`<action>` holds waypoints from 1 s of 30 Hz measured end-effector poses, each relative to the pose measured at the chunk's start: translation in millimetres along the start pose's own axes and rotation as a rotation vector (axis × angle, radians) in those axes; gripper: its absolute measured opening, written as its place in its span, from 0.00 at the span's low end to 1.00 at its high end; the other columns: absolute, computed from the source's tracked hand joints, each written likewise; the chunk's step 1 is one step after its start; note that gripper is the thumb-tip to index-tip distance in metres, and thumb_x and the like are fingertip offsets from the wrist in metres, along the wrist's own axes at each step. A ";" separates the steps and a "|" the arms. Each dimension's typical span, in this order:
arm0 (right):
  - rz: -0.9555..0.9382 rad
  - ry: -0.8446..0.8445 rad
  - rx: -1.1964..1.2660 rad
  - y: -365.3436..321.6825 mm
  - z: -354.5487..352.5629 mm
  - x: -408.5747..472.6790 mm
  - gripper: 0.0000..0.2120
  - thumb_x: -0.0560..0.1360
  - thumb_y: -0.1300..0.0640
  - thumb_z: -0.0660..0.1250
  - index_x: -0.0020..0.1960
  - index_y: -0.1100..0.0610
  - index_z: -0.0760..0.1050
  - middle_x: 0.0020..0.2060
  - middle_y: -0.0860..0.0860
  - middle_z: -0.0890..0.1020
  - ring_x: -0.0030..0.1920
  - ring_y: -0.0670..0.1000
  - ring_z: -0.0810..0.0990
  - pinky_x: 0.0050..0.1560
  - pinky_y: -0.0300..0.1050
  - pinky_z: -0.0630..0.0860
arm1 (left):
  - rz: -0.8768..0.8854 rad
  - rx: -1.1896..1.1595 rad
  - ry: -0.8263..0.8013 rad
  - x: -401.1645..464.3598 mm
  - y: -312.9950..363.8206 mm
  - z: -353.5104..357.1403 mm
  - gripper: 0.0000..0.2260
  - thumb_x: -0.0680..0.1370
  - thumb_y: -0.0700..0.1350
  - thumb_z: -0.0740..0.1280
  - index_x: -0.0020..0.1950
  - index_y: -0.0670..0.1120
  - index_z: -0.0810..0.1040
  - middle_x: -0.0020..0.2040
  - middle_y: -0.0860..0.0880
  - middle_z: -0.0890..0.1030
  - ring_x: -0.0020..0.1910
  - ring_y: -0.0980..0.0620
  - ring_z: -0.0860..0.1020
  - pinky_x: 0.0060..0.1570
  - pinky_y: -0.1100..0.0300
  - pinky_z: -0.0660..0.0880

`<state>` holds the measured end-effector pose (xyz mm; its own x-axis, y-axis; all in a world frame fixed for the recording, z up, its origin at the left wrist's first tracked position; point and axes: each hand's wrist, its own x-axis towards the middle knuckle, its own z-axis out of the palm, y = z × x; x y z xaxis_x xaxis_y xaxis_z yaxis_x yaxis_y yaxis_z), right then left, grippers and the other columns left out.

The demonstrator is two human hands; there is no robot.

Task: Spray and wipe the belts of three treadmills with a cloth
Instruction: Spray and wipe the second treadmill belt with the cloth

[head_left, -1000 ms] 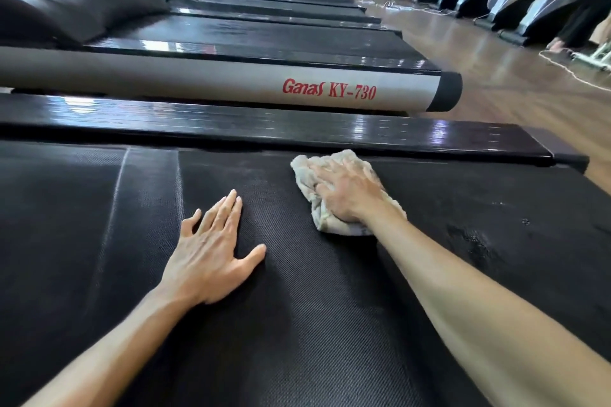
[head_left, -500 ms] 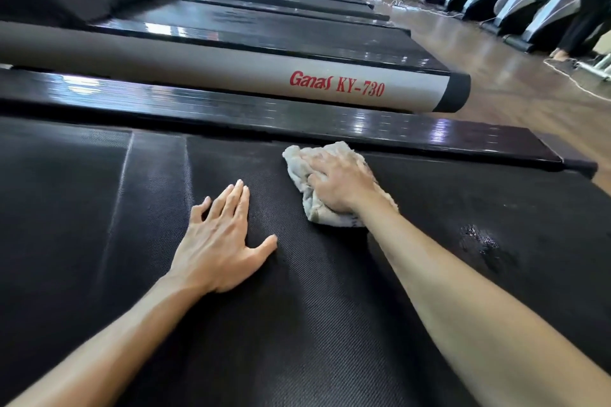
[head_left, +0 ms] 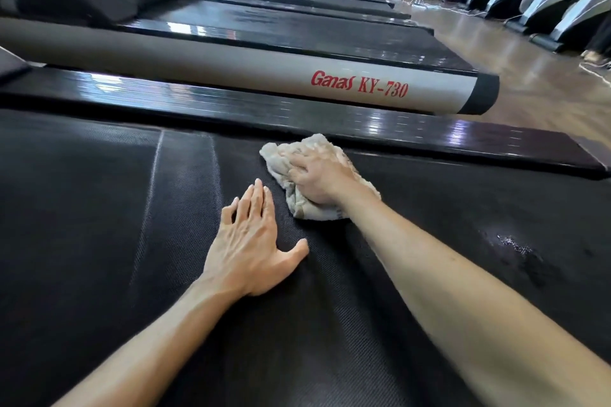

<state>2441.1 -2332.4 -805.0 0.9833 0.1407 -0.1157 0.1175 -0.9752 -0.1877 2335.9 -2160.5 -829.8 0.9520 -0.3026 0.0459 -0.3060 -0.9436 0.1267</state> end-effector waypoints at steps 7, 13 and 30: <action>0.033 0.123 0.018 60.7 0.0 -21.3 0.26 0.80 0.35 0.47 0.70 0.40 0.73 0.78 0.42 0.67 0.80 0.53 0.59 0.79 0.58 0.55 | 0.003 -0.002 0.005 -1.5 0.5 0.3 0.52 0.67 0.74 0.38 0.83 0.40 0.42 0.83 0.43 0.41 0.82 0.49 0.40 0.80 0.49 0.43; -0.020 0.100 -0.040 -9.1 -3.8 22.4 0.24 0.81 0.38 0.48 0.68 0.40 0.75 0.75 0.50 0.70 0.77 0.56 0.62 0.77 0.62 0.57 | 0.009 0.001 -0.005 -0.1 1.4 -2.3 0.52 0.68 0.73 0.39 0.83 0.39 0.44 0.83 0.42 0.43 0.82 0.49 0.41 0.80 0.49 0.44; -0.455 0.047 0.060 -14.8 16.4 -52.0 0.25 0.80 0.48 0.54 0.76 0.43 0.71 0.79 0.46 0.66 0.81 0.50 0.57 0.81 0.51 0.47 | 0.047 -0.170 0.111 -33.3 -70.5 -39.4 0.46 0.70 0.65 0.50 0.83 0.41 0.49 0.83 0.45 0.50 0.82 0.51 0.47 0.81 0.52 0.45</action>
<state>2385.9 -2322.5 -812.2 0.8390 0.5430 0.0361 0.5319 -0.8042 -0.2652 2325.5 -2078.6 -801.2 0.9332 -0.3202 0.1632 -0.3554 -0.8898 0.2864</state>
